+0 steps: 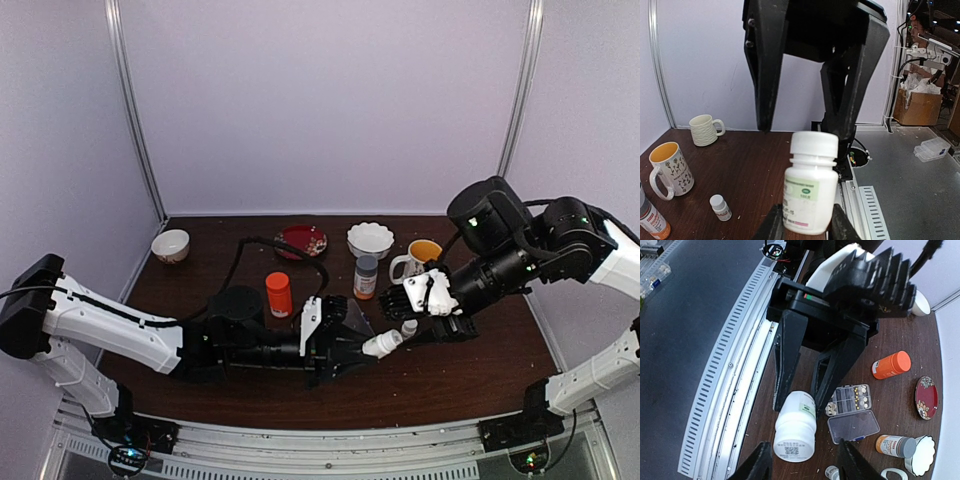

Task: Sort the pills into containers
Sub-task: Screw the lid of the pill bottle onto the pill bottle.

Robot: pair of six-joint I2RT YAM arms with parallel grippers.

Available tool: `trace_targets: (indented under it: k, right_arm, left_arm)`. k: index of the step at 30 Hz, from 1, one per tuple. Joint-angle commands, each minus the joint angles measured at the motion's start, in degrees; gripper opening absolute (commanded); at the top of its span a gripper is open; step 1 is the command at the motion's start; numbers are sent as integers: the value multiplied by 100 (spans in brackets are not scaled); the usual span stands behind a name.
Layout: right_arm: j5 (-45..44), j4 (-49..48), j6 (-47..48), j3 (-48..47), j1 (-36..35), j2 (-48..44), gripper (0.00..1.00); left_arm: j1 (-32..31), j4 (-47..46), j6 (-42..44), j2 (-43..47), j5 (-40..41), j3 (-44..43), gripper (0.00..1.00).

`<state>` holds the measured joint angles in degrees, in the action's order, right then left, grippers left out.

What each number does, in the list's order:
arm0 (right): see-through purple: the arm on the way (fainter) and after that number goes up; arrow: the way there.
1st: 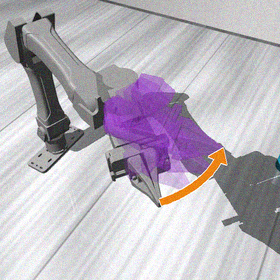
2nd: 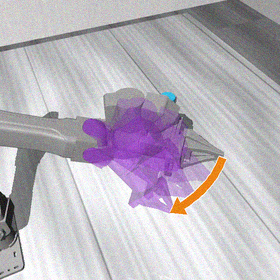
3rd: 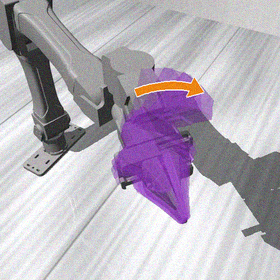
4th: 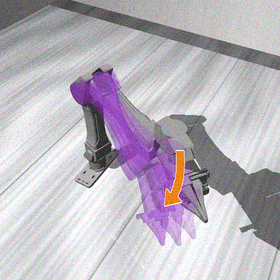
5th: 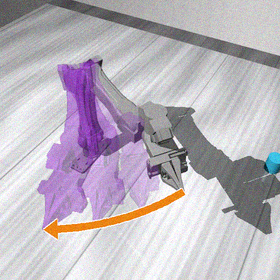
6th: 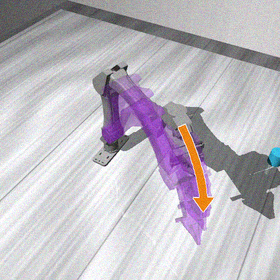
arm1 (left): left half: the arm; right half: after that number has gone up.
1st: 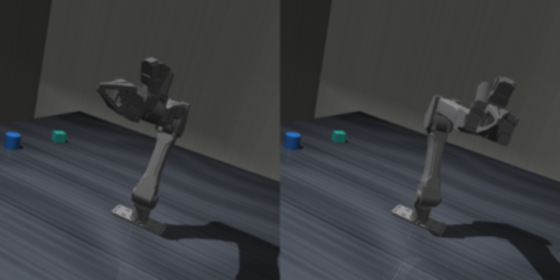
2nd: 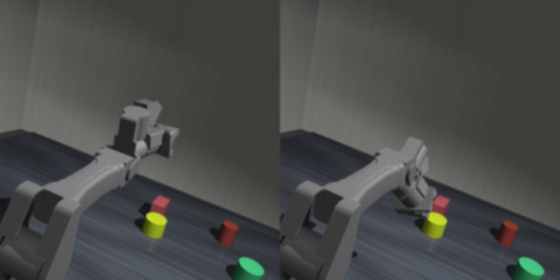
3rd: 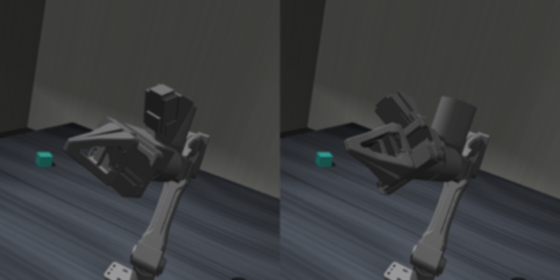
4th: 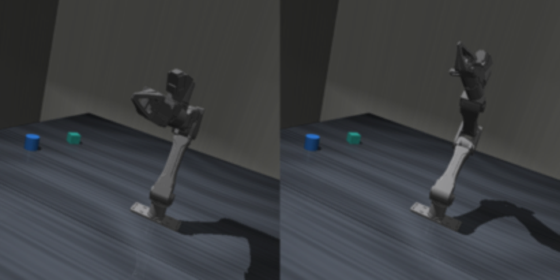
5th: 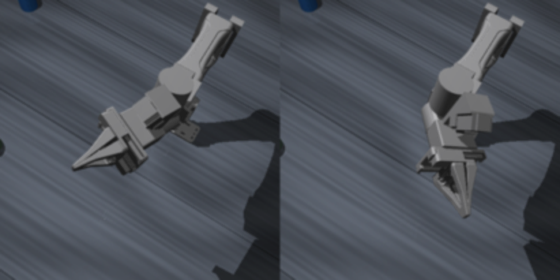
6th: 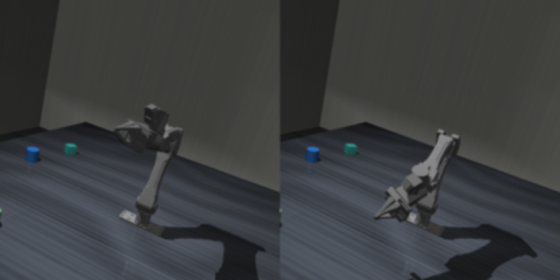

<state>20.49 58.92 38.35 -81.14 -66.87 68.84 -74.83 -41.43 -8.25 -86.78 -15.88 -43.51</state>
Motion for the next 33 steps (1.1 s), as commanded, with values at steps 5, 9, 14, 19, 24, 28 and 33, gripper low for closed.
trace_targets:
  k: [5, 9, 14, 19, 24, 28, 33]
  right_arm:
    - [-294, -238, 5, 192, -30, -158, 44]
    - [-328, -273, 2, 222, -45, -152, 45]
    - [-198, -256, 14, 217, -63, -152, 50]
    - [1, -301, 92, 299, -78, -221, 50]
    - [9, -235, 94, 336, -100, -190, 57]
    - [-160, -241, 47, 354, -130, -131, 56]
    - [-176, -302, -29, 345, -153, -69, 50]
  left_arm:
    - [3, -77, 6, 128, -32, -167, 10]
    - [8, -84, 6, 129, -3, -175, 10]
    - [3, -71, -2, 158, 36, -166, 9]
    - [3, -62, -15, 176, 130, -138, 9]
    - [4, -50, -23, 171, 131, -133, 9]
    - [3, -62, -34, 160, 141, -137, 9]
    - [8, -76, -60, 124, 111, -149, 9]
